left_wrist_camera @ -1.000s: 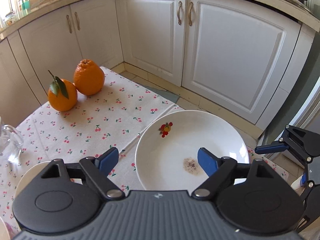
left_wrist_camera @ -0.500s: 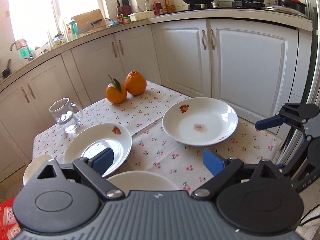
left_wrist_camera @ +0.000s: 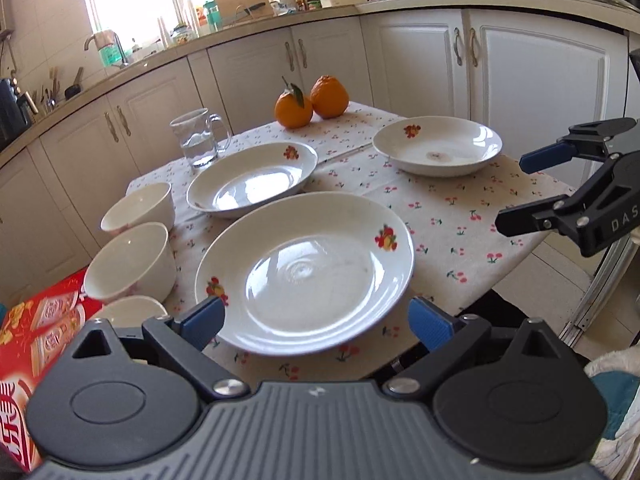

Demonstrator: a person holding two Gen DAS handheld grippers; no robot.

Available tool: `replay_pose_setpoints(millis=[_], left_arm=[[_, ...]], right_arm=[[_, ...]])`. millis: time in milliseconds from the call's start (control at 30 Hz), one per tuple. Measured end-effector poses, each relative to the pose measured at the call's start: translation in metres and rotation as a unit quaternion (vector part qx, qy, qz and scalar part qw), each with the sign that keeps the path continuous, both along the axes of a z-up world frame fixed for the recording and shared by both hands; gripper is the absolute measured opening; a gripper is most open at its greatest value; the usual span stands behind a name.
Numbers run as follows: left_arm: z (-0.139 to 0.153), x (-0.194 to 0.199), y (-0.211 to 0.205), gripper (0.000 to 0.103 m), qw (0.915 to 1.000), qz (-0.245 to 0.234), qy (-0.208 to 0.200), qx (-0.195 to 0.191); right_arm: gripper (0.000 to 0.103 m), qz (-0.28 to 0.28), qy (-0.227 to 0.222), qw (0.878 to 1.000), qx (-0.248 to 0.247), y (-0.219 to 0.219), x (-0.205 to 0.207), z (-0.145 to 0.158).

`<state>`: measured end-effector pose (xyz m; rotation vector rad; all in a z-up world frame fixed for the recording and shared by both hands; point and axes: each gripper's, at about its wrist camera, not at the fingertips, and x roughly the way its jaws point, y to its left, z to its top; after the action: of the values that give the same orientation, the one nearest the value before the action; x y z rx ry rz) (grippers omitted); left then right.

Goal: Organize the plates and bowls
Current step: 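Move the right tool to the large white fruit-decal plate, then close the right tool on the rim of the fruit-decal plate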

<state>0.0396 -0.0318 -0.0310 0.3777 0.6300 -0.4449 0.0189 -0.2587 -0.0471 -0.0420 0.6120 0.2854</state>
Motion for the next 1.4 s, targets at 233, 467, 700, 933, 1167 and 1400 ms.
replay_pose_setpoints(millis=[233, 467, 700, 933, 1167, 1400], left_arm=[[-0.019, 0.001, 0.016, 0.098, 0.9993, 0.018, 0.032, -0.008], [-0.028, 0.010, 0.021, 0.098, 0.9976, 0.029, 0.058, -0.024], [-0.035, 0.017, 0.021, 0.097, 0.9963, 0.037, 0.073, -0.029], [-0.036, 0.020, 0.016, 0.093, 0.9962, 0.036, 0.074, -0.027], [-0.034, 0.025, 0.014, 0.087, 0.9951, 0.053, 0.076, -0.036], [-0.035, 0.030, 0.012, 0.083, 0.9934, 0.060, 0.088, -0.043]], right_arm=[[0.103, 0.019, 0.008, 1.000, -0.012, 0.019, 0.003, -0.001], [0.103, 0.065, 0.023, 0.998, -0.008, 0.028, 0.014, 0.002], [0.103, 0.137, 0.041, 0.990, -0.015, 0.043, 0.042, 0.007], [0.103, 0.192, 0.083, 0.978, -0.001, 0.050, 0.079, 0.003], [0.103, 0.232, 0.119, 0.965, -0.001, 0.057, 0.117, -0.002], [0.099, 0.270, 0.140, 0.952, -0.015, 0.067, 0.159, -0.006]])
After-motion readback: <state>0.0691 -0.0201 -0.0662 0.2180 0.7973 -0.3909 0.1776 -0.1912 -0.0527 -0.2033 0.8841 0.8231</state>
